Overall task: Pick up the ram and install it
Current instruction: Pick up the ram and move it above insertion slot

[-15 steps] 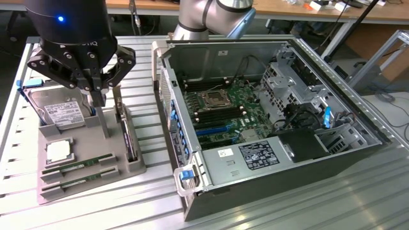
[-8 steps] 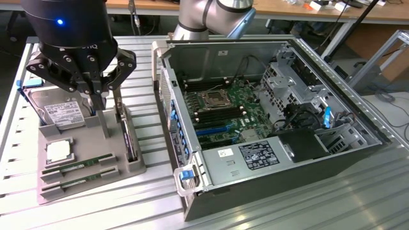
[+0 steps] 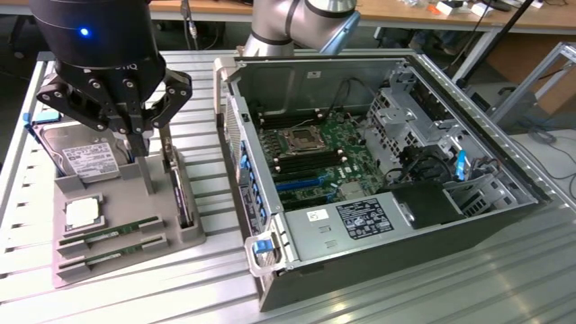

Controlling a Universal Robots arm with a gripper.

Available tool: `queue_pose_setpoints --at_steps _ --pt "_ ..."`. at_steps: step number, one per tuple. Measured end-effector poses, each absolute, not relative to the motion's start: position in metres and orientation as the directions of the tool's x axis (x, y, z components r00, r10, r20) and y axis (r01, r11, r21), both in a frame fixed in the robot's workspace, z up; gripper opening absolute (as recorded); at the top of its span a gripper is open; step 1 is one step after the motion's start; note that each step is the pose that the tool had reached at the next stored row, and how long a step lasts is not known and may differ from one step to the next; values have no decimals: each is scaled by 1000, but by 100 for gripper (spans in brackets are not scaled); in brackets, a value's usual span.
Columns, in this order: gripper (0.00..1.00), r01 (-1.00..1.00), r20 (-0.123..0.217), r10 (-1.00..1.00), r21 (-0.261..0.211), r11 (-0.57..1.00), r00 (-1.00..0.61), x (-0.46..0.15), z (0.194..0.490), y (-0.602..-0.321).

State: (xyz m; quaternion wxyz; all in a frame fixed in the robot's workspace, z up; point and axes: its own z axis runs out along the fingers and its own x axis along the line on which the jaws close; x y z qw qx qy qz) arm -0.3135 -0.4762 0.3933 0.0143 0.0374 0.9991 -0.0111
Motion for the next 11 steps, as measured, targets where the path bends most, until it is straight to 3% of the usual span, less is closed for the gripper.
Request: queue_pose_setpoints --at_steps 11 --pt "10 54 -30 53 -24 998 -998 -313 393 -476"
